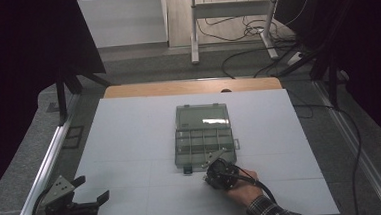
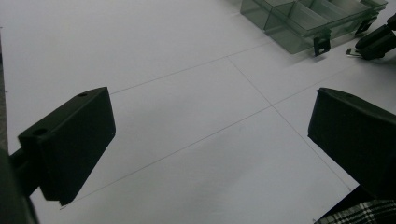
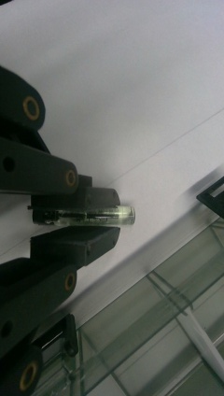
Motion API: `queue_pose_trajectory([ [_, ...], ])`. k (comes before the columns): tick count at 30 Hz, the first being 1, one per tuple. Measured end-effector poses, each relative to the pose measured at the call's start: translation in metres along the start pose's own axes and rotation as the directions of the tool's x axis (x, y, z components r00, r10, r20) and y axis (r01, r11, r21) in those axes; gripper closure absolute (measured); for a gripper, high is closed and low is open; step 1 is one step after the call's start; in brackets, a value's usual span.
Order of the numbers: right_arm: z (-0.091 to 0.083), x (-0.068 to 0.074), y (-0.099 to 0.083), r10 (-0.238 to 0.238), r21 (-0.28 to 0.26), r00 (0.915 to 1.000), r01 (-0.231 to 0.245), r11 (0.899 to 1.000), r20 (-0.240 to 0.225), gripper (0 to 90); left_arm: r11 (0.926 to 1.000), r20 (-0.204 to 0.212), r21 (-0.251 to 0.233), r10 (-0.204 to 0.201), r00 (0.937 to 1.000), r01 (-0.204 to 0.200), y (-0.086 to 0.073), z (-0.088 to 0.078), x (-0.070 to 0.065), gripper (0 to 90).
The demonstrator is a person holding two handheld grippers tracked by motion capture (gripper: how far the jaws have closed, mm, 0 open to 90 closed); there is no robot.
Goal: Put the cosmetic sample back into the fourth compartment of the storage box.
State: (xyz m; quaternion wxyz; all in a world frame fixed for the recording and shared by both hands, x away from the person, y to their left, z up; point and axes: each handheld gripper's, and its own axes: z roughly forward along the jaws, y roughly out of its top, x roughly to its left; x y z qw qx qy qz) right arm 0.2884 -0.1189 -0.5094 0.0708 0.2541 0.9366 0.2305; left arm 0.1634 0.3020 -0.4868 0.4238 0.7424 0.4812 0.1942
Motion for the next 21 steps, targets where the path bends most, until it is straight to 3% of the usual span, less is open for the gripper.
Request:
queue_pose_trajectory([
  [8,-0.0007,-0.0012,0.001,0.027,0.008,0.9996,-0.027,1.0,-0.007,79.8,1.0,0.001,-0.001,-0.001,1.0,0.001,0.0,-0.0001,0.0,0.9],
  [21,-0.0095,-0.0041,0.0022,0.024,-0.03,0.9992,-0.025,0.999,-0.03,79.8,1.0,0.005,-0.004,-0.004,1.0,0.004,-0.0002,-0.0002,0.0003,0.9],
])
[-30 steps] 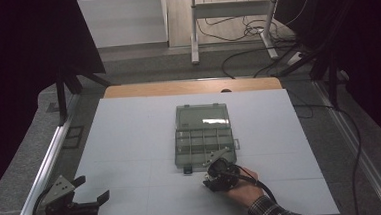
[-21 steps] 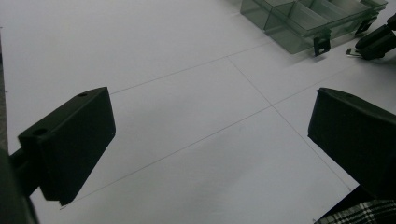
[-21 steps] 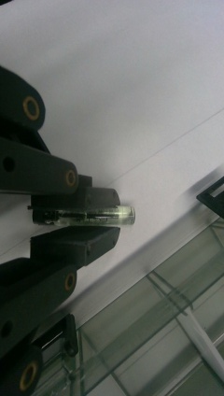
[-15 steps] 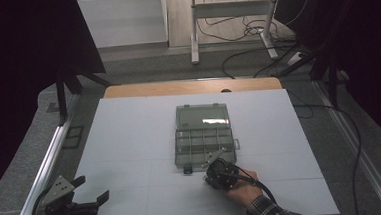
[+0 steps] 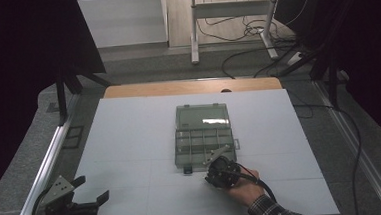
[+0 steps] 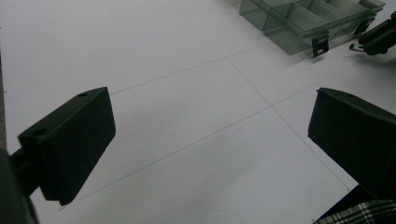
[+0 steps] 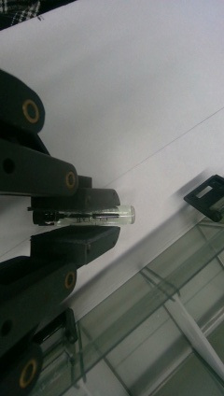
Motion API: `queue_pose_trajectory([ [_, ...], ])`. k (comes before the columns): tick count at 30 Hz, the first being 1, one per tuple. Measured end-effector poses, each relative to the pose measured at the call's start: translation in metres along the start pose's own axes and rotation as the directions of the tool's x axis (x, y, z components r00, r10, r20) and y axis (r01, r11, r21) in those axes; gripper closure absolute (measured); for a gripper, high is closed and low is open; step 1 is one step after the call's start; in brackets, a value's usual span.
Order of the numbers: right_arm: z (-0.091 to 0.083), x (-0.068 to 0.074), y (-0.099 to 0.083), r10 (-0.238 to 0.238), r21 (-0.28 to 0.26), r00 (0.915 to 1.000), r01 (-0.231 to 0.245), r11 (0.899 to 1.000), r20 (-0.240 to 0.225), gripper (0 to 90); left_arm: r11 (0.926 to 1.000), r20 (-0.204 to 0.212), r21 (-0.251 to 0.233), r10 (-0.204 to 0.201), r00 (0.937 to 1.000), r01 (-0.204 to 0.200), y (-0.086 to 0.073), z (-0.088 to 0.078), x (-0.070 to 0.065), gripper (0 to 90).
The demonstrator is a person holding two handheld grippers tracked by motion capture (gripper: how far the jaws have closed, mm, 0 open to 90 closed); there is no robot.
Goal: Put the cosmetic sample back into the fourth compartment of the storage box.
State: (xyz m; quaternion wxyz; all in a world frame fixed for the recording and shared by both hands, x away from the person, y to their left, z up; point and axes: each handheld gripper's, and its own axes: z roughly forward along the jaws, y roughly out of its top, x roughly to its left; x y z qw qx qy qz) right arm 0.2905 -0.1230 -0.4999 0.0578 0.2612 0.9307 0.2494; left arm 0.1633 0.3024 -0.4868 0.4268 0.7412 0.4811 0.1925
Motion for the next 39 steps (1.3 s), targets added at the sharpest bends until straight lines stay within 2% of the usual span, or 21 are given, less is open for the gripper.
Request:
queue_pose_trajectory([
  [23,-0.026,-0.013,0.0,0.028,-0.095,0.9996,-0.028,0.995,0.005,79.8,1.0,0.004,-0.001,-0.003,1.0,0.003,0.0,0.0,0.001,1.0],
  [39,-0.041,-0.024,-0.001,0.087,-0.145,0.9961,-0.083,0.986,0.016,79.8,1.0,0.006,-0.001,-0.005,1.0,0.005,0.0,0.0,0.001,1.0],
])
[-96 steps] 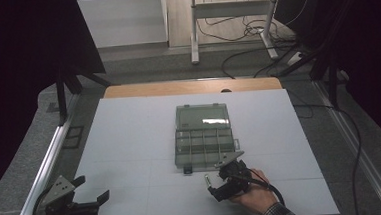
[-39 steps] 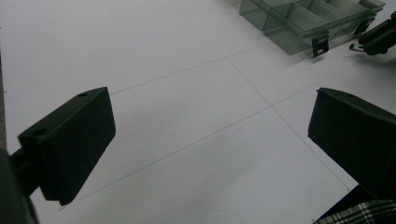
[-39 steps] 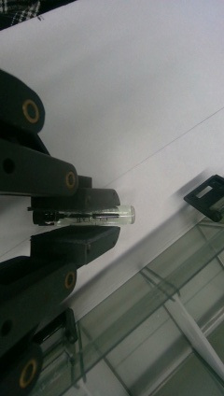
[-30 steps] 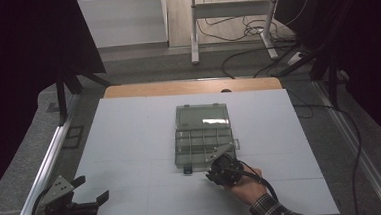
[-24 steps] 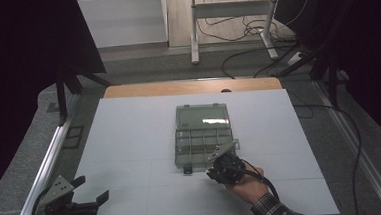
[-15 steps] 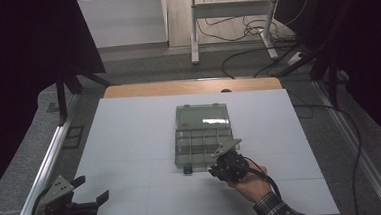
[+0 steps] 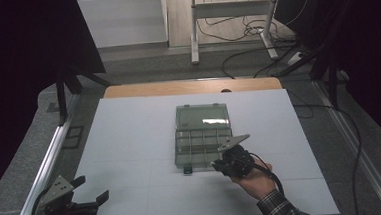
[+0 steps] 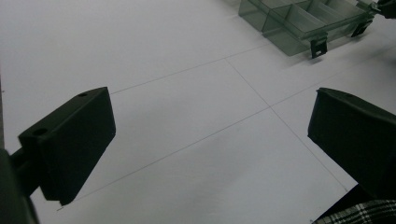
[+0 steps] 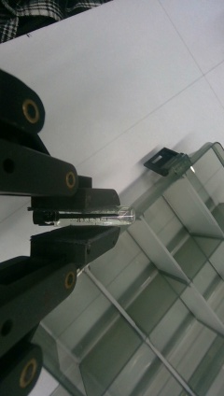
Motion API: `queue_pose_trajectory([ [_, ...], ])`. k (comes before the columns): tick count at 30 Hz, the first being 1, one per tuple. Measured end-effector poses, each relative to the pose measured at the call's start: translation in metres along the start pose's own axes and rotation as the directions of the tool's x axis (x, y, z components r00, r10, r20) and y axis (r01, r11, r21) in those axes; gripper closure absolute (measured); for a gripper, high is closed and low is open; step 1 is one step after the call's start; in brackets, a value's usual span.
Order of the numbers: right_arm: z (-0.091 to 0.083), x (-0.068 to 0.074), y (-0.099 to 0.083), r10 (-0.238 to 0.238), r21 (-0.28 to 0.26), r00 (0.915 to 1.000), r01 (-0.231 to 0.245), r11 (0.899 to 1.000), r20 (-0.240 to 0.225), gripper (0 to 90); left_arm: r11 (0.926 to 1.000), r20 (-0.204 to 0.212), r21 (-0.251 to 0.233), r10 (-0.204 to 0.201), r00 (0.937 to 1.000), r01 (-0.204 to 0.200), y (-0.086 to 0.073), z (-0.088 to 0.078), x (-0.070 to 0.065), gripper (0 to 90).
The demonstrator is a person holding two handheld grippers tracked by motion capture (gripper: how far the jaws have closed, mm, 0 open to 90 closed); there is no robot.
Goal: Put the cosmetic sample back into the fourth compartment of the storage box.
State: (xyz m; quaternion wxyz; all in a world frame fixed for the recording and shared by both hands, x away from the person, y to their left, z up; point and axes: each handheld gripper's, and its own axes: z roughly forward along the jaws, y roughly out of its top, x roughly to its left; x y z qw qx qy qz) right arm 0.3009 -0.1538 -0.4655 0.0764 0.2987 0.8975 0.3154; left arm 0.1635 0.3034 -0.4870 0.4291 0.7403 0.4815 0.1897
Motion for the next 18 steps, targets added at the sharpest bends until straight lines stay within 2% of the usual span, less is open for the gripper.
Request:
queue_pose_trajectory([
  [18,-0.006,-0.018,0.002,0.03,-0.027,0.9987,-0.029,0.999,0.042,79.8,1.0,-0.001,0.004,-0.001,1.0,0.001,0.0,0.0,0.0,1.1],
])
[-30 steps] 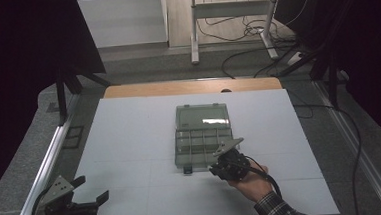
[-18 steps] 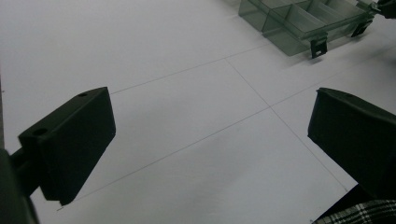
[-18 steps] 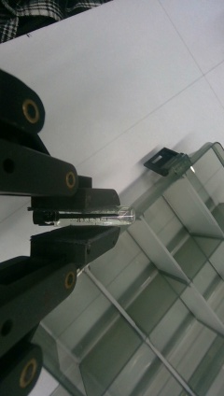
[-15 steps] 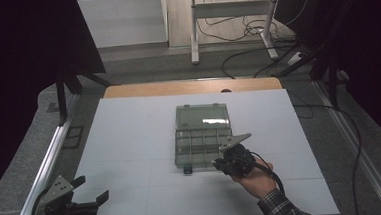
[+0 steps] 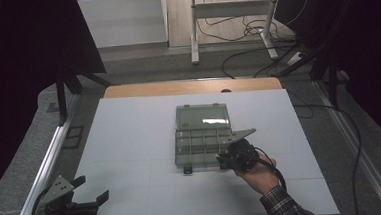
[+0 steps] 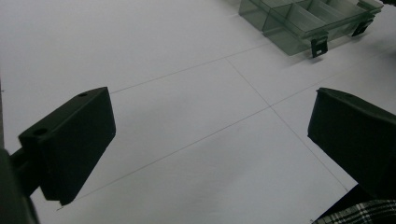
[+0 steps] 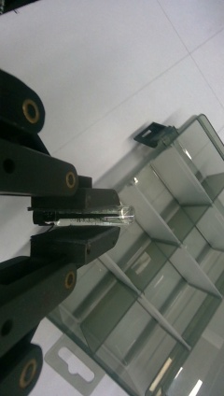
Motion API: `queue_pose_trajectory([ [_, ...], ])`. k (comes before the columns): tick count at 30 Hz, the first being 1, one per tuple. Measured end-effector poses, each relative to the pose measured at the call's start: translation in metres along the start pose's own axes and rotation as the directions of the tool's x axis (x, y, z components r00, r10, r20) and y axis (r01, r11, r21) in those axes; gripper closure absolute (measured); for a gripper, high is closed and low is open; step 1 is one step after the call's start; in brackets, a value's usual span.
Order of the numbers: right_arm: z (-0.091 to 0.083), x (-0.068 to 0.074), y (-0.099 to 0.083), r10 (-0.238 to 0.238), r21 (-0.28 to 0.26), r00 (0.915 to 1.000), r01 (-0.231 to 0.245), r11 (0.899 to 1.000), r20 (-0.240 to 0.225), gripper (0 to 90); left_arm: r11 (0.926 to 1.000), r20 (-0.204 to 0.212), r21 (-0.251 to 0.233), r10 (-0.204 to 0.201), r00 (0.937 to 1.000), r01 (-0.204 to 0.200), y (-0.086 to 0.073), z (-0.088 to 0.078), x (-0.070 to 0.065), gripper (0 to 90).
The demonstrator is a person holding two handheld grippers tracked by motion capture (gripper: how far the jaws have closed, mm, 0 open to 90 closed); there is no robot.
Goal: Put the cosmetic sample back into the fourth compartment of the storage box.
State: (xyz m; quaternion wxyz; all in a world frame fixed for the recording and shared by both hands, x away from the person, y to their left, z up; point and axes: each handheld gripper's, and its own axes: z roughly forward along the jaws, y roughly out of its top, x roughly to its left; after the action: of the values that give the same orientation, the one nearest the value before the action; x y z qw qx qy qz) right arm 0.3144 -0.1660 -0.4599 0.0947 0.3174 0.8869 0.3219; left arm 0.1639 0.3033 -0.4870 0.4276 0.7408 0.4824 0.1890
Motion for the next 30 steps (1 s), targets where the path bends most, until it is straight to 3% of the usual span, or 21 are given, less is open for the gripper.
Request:
queue_pose_trajectory([
  [30,0.005,-0.03,0.01,0.049,-0.015,0.9977,-0.048,0.999,0.046,79.6,1.0,-0.001,0.002,-0.002,1.0,0.002,0.0,0.001,0.0,1.2],
])
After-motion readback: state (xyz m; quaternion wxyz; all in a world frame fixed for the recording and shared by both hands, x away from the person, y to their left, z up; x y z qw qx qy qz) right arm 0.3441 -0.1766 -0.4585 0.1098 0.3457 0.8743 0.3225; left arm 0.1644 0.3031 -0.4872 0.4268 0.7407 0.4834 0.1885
